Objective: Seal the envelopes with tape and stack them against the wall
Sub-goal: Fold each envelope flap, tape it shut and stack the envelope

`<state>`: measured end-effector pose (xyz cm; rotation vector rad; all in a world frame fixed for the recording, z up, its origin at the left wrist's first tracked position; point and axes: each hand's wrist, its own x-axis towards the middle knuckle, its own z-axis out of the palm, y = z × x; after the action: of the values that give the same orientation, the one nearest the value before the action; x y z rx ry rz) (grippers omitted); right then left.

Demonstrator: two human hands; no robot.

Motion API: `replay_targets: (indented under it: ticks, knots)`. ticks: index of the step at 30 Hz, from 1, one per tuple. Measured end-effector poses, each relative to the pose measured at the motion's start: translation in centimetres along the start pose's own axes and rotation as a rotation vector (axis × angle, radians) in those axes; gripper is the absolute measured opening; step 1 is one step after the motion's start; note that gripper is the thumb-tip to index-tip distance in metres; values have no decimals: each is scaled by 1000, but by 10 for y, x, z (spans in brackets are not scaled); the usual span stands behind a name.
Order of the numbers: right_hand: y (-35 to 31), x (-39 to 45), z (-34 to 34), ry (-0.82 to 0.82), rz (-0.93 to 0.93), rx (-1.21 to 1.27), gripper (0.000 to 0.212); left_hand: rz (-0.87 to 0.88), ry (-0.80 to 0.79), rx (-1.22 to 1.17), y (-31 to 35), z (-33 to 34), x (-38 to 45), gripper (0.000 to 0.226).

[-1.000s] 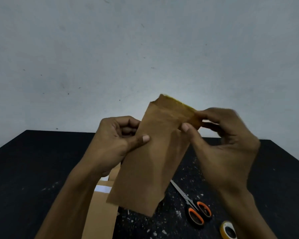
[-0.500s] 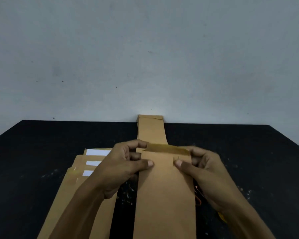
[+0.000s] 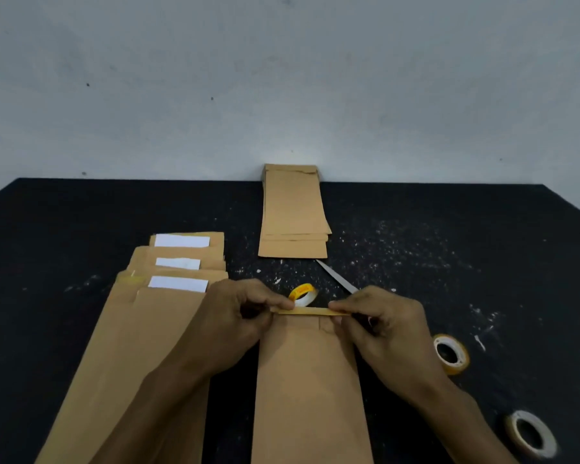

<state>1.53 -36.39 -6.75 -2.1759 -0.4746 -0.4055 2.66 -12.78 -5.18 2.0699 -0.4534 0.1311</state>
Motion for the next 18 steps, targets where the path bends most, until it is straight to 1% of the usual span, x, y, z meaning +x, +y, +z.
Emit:
replay_targets:
  ticks: [3, 6, 8, 9, 10, 12, 13, 15, 18]
  knots:
    - [0, -2, 1, -32, -82, -194, 28, 69, 9, 137, -5, 1, -4, 32]
    - [-3, -6, 2, -76, -141, -403, 22, 123, -43, 356, -12, 6, -9, 31]
    - [-6, -7, 3, -86, -171, -474, 18, 132, -65, 401, -15, 8, -10, 33]
    - [-6, -7, 3, -91, -183, -494, 16, 135, -69, 405, -15, 10, -10, 33]
    - [-7, -7, 3, -101, -181, -511, 20, 137, -70, 408, -15, 10, -10, 33]
    - [-5, -9, 3, -142, -168, -507, 38, 144, -63, 419, -15, 12, -11, 33]
    - [-5, -9, 1, -160, -160, -495, 42, 154, -53, 427, -15, 13, -11, 33]
    - [-6, -10, 1, -179, -145, -465, 43, 154, -33, 428, -14, 15, -11, 35]
    - [-7, -10, 2, -149, -117, -437, 39, 115, -11, 427, -7, 19, -12, 40]
